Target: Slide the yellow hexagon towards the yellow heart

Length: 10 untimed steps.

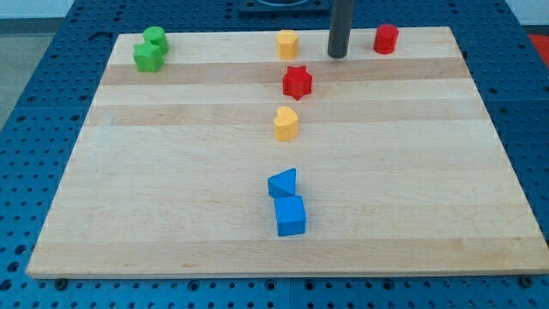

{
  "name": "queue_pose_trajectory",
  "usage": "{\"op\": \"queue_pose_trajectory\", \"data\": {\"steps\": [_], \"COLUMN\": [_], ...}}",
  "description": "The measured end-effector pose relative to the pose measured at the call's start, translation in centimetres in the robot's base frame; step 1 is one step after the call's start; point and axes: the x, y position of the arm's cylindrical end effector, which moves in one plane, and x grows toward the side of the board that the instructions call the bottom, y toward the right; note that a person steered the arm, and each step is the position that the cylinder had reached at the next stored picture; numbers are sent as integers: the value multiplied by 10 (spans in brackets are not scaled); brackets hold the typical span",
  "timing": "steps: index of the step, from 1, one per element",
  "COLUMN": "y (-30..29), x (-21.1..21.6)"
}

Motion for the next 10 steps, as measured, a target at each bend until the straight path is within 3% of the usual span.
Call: {"op": "queue_pose_trajectory", "data": {"steps": [1,3,8,10], "y": [-18,-123,-126,-146], "x": [-25,-22,91,93]}}
